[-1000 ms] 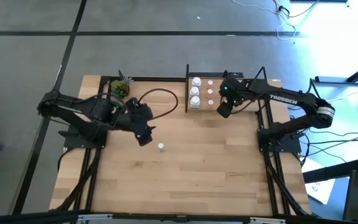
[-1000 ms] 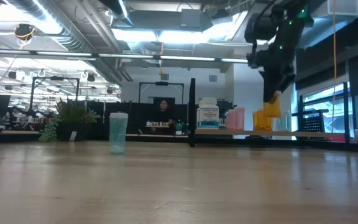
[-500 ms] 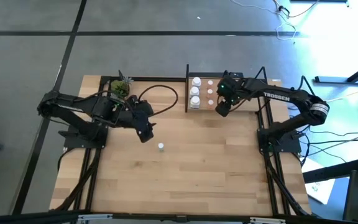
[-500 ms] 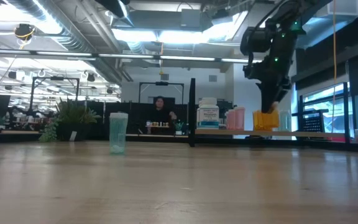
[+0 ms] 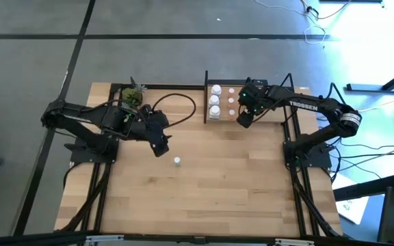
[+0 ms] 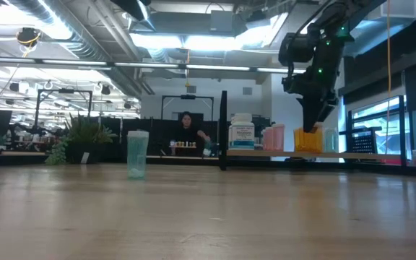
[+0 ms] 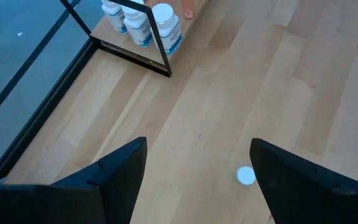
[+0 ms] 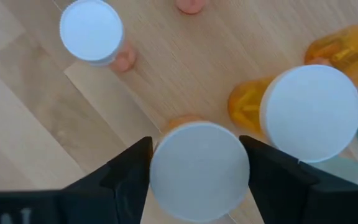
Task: Pick and place medicine bottles onto shelf by color
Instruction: Put the orange pill bottle on the shelf aligned with the other orange pill bottles, then put the blue pill bottle on the shelf aligned with the other blue pill bottles
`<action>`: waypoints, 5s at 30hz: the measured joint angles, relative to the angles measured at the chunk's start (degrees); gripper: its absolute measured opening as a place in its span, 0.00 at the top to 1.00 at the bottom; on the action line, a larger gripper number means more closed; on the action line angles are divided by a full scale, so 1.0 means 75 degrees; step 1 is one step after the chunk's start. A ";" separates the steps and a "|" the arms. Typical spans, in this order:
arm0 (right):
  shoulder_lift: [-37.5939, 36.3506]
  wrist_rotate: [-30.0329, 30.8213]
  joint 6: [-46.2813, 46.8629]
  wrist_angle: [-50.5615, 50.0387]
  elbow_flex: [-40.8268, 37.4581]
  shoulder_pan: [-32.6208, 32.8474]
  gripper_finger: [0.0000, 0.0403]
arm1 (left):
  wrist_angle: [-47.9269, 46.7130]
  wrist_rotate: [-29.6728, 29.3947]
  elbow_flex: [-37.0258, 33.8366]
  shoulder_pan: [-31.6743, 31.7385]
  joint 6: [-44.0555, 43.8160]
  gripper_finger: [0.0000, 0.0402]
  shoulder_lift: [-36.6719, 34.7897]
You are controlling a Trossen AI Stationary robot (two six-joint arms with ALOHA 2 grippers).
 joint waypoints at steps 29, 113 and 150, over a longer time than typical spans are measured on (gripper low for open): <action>-0.0042 0.0216 -0.0228 -0.1498 0.2097 0.0000 0.37 | -0.0033 0.0052 0.0000 -0.0003 -0.0026 0.30 0.0001; 0.0380 -0.1161 -0.1372 0.0477 0.3144 0.4465 0.37 | 0.9072 -0.1796 -0.7909 -0.2897 -0.1598 0.30 0.0019; 0.4463 -0.3003 -0.3363 0.5453 0.3144 0.4459 0.37 | 0.9052 -0.1799 -0.7903 -0.4276 -0.2609 0.30 -0.1595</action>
